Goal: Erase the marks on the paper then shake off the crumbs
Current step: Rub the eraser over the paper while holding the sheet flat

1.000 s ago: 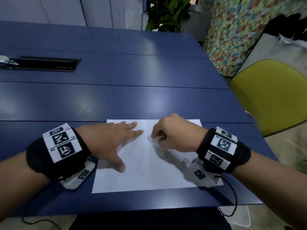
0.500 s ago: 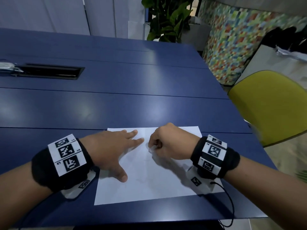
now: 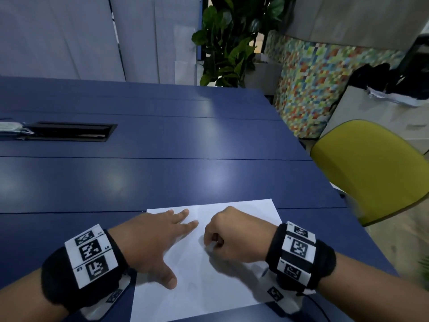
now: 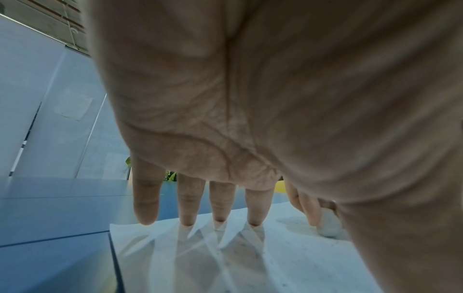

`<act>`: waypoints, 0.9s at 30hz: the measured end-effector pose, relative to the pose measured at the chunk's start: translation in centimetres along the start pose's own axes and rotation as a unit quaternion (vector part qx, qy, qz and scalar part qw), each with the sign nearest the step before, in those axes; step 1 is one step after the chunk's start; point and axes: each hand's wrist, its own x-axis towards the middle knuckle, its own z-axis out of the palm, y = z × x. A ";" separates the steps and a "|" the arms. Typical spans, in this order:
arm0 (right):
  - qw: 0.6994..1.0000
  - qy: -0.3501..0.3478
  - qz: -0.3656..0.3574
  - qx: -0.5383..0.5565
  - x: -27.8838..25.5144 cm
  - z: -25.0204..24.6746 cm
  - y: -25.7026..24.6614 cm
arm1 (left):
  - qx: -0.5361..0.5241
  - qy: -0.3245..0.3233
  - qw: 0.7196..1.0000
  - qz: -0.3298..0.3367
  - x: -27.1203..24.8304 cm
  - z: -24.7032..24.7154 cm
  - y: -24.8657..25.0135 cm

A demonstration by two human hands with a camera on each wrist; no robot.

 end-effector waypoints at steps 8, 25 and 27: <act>1.000 -0.008 -0.007 -0.020 0.2 -0.3 0.0 | -0.001 -0.004 1.000 -0.001 -0.5 -0.5 0.4; 0.999 0.038 0.001 -0.003 0.8 0.2 1.2 | 0.009 -0.014 1.000 -0.011 -0.5 -0.7 0.4; 0.999 0.019 -0.030 -0.005 0.3 0.5 0.5 | 0.023 -0.013 1.000 -0.009 -0.5 -0.8 0.4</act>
